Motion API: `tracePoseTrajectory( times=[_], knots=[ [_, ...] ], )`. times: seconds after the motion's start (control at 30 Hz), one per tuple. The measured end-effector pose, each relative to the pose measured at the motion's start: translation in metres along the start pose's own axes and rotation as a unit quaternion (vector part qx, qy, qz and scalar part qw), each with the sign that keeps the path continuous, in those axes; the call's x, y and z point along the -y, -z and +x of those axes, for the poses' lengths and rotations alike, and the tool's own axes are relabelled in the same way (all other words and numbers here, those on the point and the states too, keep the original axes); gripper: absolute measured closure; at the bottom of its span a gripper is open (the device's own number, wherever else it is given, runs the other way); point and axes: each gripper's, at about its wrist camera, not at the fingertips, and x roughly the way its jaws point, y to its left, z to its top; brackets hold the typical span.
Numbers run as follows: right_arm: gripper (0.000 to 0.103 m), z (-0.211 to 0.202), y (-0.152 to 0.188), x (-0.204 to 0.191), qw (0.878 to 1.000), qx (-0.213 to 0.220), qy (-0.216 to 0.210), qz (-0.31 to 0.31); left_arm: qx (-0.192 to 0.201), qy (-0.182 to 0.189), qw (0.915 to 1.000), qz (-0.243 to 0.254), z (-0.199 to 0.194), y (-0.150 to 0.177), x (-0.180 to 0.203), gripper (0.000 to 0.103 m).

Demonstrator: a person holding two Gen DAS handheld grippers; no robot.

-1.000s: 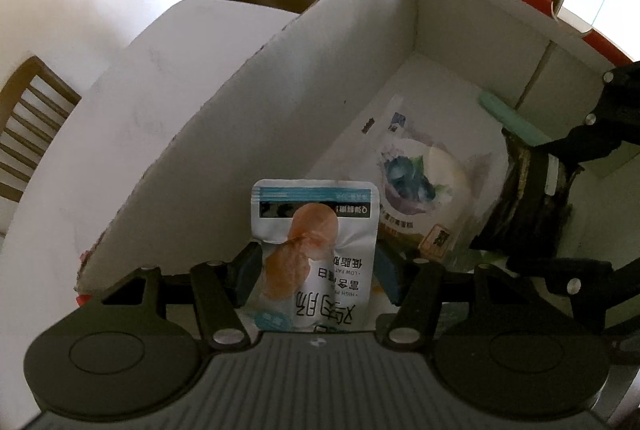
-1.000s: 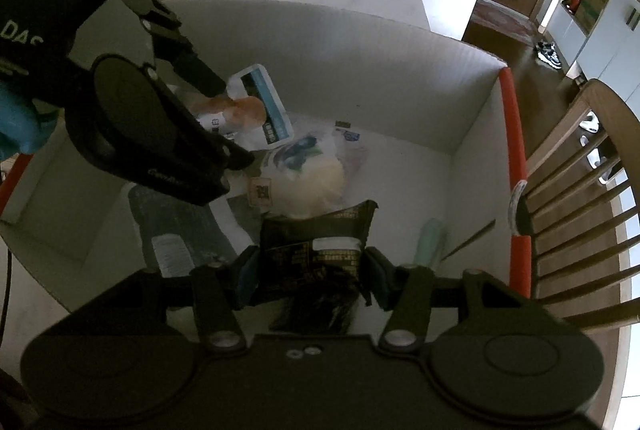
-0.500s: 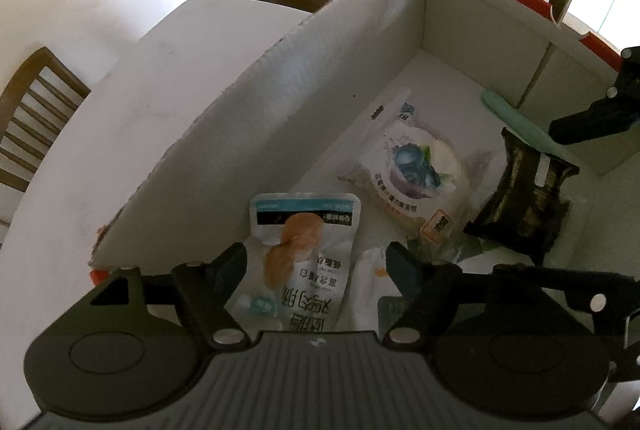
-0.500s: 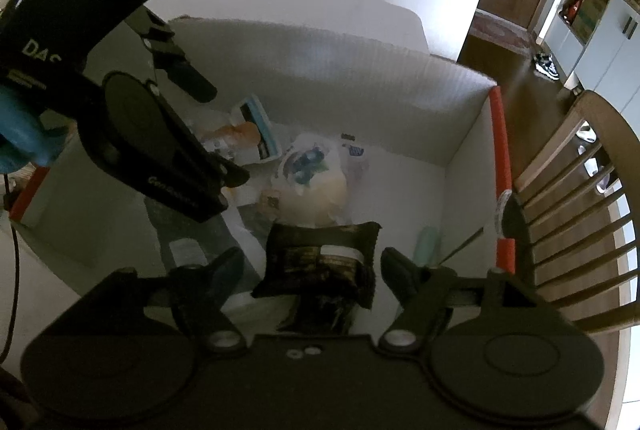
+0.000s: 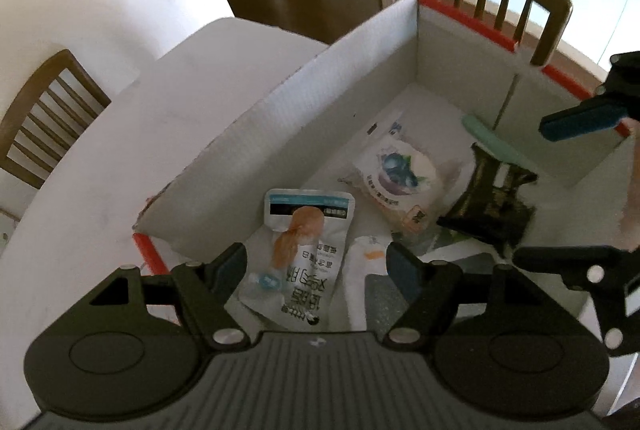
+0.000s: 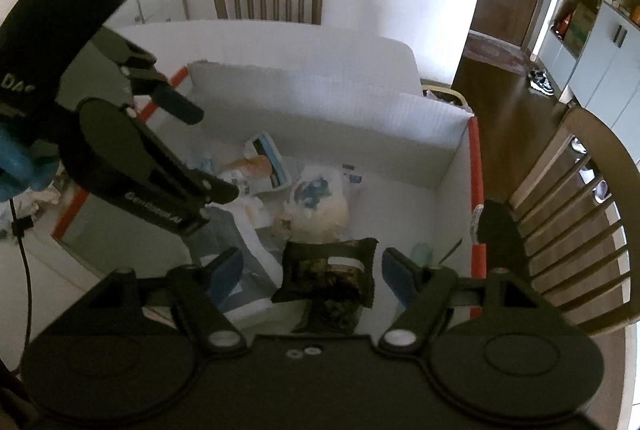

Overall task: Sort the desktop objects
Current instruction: 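Lower both packets into the box and open the left and right tools, then move both tools back over the remaining items on the table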

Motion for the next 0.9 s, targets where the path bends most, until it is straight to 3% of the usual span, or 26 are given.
tracePoseTrajectory(
  times=[0.9],
  knots=[
    [0.017, -0.049, 0.01, -0.022, 0.997, 0.067, -0.017, 0.046, 0.072, 0.024, 0.996, -0.048, -0.081, 0.065, -0.004, 0.027]
  ],
)
